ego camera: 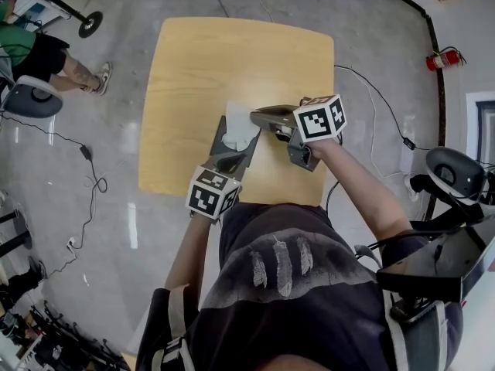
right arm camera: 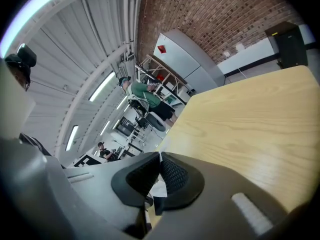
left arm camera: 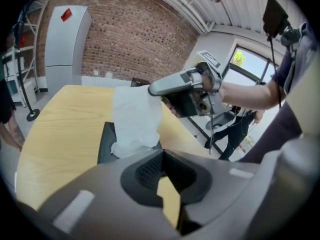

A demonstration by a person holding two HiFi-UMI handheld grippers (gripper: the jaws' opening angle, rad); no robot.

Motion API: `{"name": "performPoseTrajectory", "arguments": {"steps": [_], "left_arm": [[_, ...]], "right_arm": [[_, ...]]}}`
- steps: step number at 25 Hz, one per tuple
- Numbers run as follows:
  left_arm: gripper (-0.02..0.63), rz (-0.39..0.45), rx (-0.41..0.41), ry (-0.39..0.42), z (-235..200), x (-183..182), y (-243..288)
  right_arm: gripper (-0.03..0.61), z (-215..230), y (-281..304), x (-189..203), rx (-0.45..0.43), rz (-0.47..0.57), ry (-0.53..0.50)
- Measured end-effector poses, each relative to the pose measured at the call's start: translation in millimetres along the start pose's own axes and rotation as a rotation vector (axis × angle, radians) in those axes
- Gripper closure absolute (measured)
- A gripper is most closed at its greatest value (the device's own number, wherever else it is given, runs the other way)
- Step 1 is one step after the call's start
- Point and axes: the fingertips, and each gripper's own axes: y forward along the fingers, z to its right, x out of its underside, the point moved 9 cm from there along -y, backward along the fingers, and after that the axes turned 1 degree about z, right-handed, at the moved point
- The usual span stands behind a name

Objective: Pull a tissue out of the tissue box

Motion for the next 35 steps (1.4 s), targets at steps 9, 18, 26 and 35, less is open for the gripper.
{"name": "performPoseTrajectory", "arguments": {"steps": [9, 18, 26, 35], "left_arm": [[0.612, 0.033, -0.003, 0.01, 9, -6, -2], [0.612, 0.048, 0.013, 0.035, 12, -8, -5], [0.612, 0.099, -0.032, 0.003, 8, -14, -13], [0.612, 0.122, -0.089, -0.056, 10, 0, -27]], "right_arm": [[0.578, -10, -32, -15, -0.024, 0.102, -0.016], [0.578, -11, -42, -7, -0.022, 0.143, -0.002], [0.578, -17, -44, -25, -0.079, 0.142, 0.0], [0.578, -20, -27, -47, -0.195, 0.26, 0.073]]}}
